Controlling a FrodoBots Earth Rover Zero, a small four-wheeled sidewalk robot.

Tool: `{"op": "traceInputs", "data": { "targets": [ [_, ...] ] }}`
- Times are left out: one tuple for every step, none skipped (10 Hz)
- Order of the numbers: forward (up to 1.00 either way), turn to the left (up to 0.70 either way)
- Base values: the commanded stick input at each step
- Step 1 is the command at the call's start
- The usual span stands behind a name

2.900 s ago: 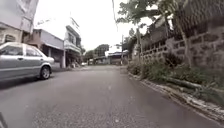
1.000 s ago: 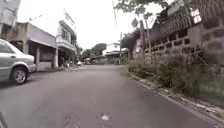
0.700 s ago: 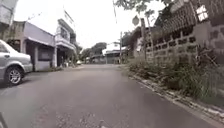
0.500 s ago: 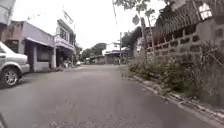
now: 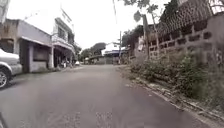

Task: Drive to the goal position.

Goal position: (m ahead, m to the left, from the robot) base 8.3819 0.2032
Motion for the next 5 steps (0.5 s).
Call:
{"op": "traceInputs", "data": {
  "targets": [
    [0.70, 0.00],
    [0.70, 0.00],
    [0.70, 0.00],
    [0.70, 0.00],
    [0.70, 0.00]
  ]
}}
